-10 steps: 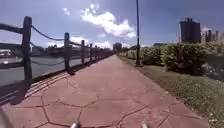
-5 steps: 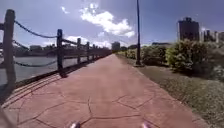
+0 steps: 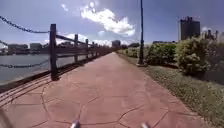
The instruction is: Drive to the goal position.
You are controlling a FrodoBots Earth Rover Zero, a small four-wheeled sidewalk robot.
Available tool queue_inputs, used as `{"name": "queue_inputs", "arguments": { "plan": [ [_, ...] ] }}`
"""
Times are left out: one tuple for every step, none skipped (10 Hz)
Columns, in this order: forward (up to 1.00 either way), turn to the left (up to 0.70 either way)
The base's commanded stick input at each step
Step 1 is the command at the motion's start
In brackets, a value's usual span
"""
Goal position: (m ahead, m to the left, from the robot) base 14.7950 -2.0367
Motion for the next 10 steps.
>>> {"name": "queue_inputs", "arguments": {
  "plan": [
    [0.85,0.00],
    [0.85,0.00],
    [0.85,0.00],
    [0.85,0.00],
    [0.85,0.00],
    [0.85,0.00],
    [0.85,0.00],
    [0.85,-0.25],
    [0.85,-0.34],
    [0.85,-0.30]
  ]
}}
